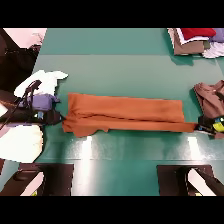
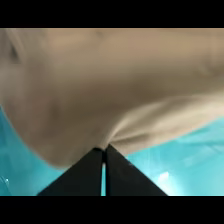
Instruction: Fold the shirts.
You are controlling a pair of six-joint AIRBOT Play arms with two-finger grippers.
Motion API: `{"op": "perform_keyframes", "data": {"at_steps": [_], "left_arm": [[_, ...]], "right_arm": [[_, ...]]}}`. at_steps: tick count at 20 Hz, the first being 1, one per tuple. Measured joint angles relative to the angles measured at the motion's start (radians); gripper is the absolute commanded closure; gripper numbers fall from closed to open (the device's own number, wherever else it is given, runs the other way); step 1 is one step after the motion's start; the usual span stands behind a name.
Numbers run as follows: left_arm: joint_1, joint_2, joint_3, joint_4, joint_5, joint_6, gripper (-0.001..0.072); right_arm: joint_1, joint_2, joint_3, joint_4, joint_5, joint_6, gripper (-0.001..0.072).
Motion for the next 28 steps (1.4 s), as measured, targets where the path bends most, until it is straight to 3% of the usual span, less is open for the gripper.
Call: {"op": "perform_keyframes", "data": {"at_steps": [9,10,11,12,13,17,18,19,20,22,28], "left_arm": [[0.000,-0.491,0.259,-0.010,0.201,0.078,0.0679],[0.000,-0.515,0.282,-0.011,0.222,0.079,0.0456],[0.000,-0.531,0.301,-0.011,0.238,0.082,0.0189],[0.002,-0.544,0.322,-0.011,0.250,0.082,0.0134],[0.002,-0.552,0.342,-0.011,0.255,0.081,0.0166],[0.001,-0.567,0.434,-0.013,0.202,0.081,0.0167],[0.002,-0.567,0.452,-0.013,0.171,0.081,0.0233],[0.002,-0.568,0.464,-0.014,0.145,0.080,0.0528],[0.001,-0.568,0.474,-0.014,0.116,0.080,0.0669],[0.001,-0.568,0.485,-0.014,0.084,0.084,0.0673],[0.001,-0.570,0.496,-0.035,0.068,0.087,0.0673]], "right_arm": [[0.162,-0.447,0.325,0.027,-0.051,0.057,0.0692],[0.166,-0.480,0.356,0.041,-0.058,0.060,0.0677],[0.170,-0.506,0.385,0.056,-0.066,0.064,0.0522],[0.172,-0.528,0.414,0.074,-0.075,0.065,0.0367],[0.172,-0.550,0.444,0.096,-0.087,0.065,0.0353],[0.146,-0.588,0.523,0.174,-0.079,0.031,0.0353],[0.130,-0.584,0.522,0.187,-0.066,0.014,0.0353],[0.111,-0.574,0.510,0.196,-0.059,-0.003,0.0352],[0.088,-0.563,0.490,0.200,-0.051,-0.020,0.0309],[0.035,-0.545,0.435,0.210,-0.040,-0.060,0.0122],[-0.102,-0.602,0.282,0.300,-0.049,-0.172,0.0126]]}}
